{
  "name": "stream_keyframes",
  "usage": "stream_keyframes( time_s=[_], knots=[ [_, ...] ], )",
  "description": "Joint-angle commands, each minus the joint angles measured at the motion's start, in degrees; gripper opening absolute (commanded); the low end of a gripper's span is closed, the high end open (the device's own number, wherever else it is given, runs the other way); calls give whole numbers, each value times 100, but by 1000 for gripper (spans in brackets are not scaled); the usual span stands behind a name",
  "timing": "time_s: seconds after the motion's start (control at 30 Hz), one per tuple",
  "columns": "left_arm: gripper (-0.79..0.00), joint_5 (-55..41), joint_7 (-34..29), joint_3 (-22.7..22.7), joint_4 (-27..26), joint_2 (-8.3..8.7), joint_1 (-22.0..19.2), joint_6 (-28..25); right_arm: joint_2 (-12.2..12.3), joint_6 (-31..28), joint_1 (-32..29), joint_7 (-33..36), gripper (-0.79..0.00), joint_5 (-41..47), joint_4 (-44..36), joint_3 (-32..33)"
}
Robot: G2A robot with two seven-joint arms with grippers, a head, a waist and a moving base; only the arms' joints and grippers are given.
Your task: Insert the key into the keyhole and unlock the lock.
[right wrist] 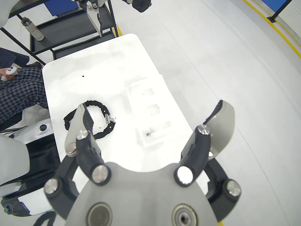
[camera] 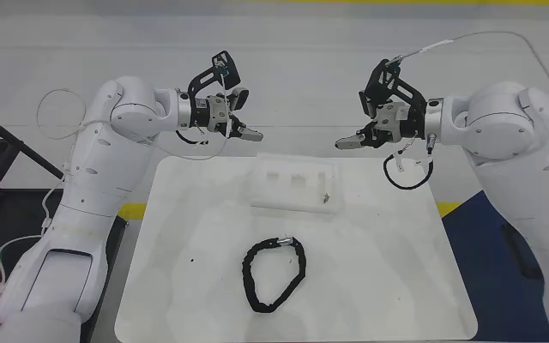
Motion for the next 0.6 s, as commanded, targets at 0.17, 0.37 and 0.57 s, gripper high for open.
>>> stream_keyframes(
  time_s=[0.17,0.37,0.57],
  knots=[
    [0,0,0,0,0,0,0,0,0,0,0,0,-1,0,0,0],
    [0,0,0,0,0,0,0,0,0,0,0,0,0,0,0,0],
    [0,0,0,0,0,0,0,0,2,8,-181,-339,0,-26,-53,37]
  ],
)
